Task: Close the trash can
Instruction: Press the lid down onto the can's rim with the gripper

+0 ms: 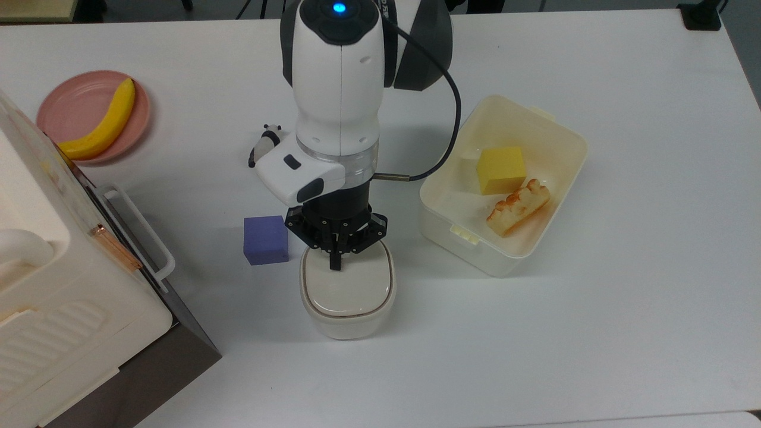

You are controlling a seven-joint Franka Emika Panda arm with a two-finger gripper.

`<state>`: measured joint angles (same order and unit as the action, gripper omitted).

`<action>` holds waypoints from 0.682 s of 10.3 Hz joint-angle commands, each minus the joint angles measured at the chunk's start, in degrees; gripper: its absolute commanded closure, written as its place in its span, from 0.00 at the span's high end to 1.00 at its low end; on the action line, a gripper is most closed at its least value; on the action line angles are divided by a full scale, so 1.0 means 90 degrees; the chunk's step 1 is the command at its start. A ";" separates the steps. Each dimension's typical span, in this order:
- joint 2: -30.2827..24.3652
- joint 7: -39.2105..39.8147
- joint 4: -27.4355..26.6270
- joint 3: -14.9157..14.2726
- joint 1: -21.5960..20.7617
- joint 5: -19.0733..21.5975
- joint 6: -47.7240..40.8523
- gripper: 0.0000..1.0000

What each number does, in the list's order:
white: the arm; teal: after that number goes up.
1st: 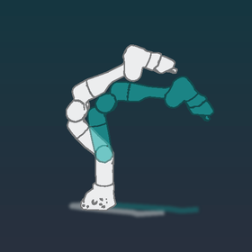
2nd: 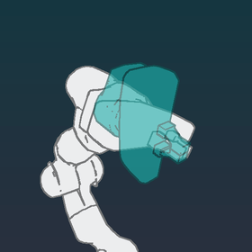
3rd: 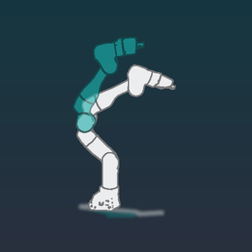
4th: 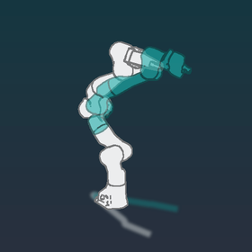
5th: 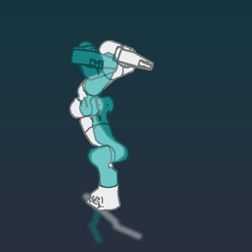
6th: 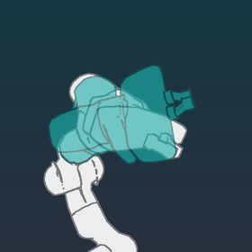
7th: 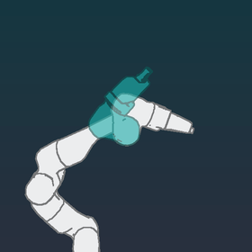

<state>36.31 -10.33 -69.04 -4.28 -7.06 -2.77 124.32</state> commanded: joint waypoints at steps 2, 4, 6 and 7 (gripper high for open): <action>-0.0118 0.0162 -0.0317 -0.0022 -0.0123 0.0112 -0.0112 0.00; -0.0118 0.0162 -0.0327 -0.0022 -0.0124 0.0083 -0.0112 0.00; -0.0089 0.0162 -0.0376 -0.0022 -0.0192 -0.0034 -0.0112 0.00; -0.0079 0.0152 -0.0473 -0.0022 -0.0221 -0.0122 -0.0074 0.00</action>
<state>36.40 -9.68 -69.76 -4.21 -7.67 -2.92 124.33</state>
